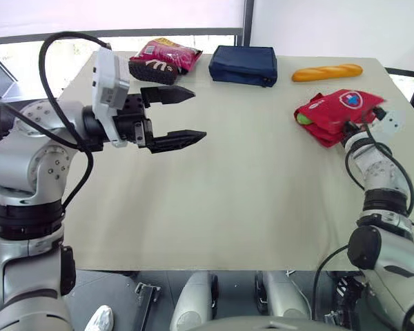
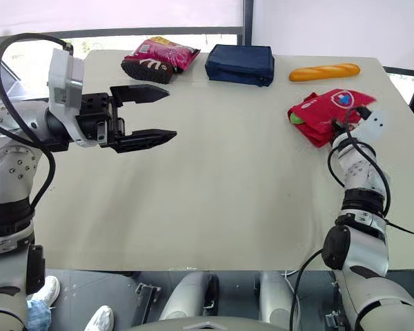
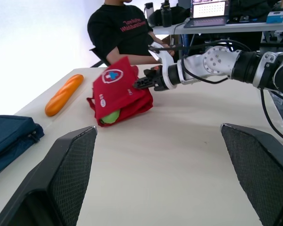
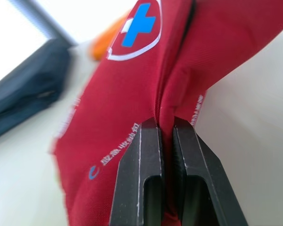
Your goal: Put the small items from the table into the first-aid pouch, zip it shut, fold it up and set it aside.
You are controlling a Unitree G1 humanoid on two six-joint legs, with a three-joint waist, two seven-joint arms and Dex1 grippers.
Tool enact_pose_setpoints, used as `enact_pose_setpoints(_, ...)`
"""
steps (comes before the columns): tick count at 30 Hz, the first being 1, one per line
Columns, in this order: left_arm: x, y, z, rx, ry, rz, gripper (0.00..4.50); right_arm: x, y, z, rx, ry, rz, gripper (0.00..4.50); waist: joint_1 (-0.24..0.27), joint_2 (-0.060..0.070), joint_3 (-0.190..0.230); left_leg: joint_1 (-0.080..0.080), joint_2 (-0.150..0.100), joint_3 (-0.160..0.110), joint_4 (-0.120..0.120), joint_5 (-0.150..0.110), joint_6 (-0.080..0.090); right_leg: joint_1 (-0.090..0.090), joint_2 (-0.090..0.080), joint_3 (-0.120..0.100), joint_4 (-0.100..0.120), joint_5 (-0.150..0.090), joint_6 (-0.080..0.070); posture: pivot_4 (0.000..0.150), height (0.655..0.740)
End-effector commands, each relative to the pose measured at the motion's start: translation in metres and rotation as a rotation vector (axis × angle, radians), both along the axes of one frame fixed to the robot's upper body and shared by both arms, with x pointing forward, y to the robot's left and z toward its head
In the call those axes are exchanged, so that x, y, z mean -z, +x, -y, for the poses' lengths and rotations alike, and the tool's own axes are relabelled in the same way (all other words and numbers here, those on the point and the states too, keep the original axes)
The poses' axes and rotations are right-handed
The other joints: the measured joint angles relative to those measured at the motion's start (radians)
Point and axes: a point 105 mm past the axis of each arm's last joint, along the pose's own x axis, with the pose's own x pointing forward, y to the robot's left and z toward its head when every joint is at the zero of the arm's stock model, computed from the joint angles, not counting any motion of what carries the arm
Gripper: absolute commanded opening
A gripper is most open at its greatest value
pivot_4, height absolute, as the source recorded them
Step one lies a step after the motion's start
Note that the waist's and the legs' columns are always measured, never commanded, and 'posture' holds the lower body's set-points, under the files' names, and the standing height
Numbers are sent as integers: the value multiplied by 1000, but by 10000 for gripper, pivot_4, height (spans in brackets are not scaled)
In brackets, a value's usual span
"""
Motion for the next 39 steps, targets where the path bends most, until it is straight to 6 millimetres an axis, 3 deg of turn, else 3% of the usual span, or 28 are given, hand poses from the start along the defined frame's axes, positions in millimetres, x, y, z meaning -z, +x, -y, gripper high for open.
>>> enact_pose_setpoints(1,-13,-5,2,10,-5,62,45000,-14,-3,18,184,10,38,186,-8,0,0,0,0,1,-1,0,0,-1,0,1,0,0,0,1500,7164)
enact_pose_setpoints(4,-13,-4,2,6,-6,62,45000,-11,-8,15,209,0,45,186,-5,0,0,0,0,0,-1,0,0,-1,0,0,0,0,0,1500,7164)
enact_pose_setpoints(7,-12,-4,1,0,-6,57,45000,-21,-13,0,135,-73,96,186,-3,0,0,0,0,0,-1,0,0,-1,-1,0,0,0,0,1500,7164)
enact_pose_setpoints(10,-8,-3,-3,-22,3,45,45000,-34,-23,-18,3,-196,156,11472,-3,0,0,-1,0,0,-2,0,0,-1,-1,0,-1,0,0,1500,7164)
enact_pose_setpoints(11,-7,-3,-4,-31,5,40,45000,-36,-26,-22,-31,-222,164,11472,-5,0,0,-1,0,0,-3,0,0,-1,-1,0,-1,0,0,1500,7164)
enact_pose_setpoints(12,-1,0,-8,-61,3,29,45000,-37,-33,-25,-85,-284,171,17914,-16,0,0,-1,0,0,-3,0,0,-1,-1,1,-1,0,0,1500,7164)
enact_pose_setpoints(13,4,3,-11,-94,-18,12,45000,-38,-42,-29,-142,-346,177,20368,-16,1,0,0,0,2,-3,0,0,-2,-1,2,-1,0,0,1500,7164)
enact_pose_setpoints(18,32,2,-26,-205,-65,-68,45000,-36,-80,-39,-384,-650,176,43623,-15,1,-1,0,2,3,-4,0,1,-3,0,2,0,0,0,1500,7164)
enact_pose_setpoints(23,74,0,-55,-414,-23,-140,45000,-26,-127,-50,-692,-920,214,44495,-12,1,-1,2,2,5,-4,-1,1,-2,0,4,-1,-1,1,1500,7164)
enact_pose_setpoints(27,111,-13,-87,-571,14,-197,45000,-18,-162,-49,-859,-947,253,44495,-11,0,-1,2,4,6,-4,-1,1,-2,1,3,-1,-2,3,1500,7164)
enact_pose_setpoints(31,147,-33,-120,-703,48,-219,45000,-5,-189,-31,-937,-937,216,44495,-3,-1,-2,3,4,8,-2,0,1,-1,0,4,-1,-4,0,1500,7164)
enact_pose_setpoints(39,173,-61,-139,-735,69,-231,45000,0,-221,-4,-986,-867,235,44495,19,-6,-5,6,5,10,-2,0,1,-1,-3,3,-2,-5,0,1500,7164)
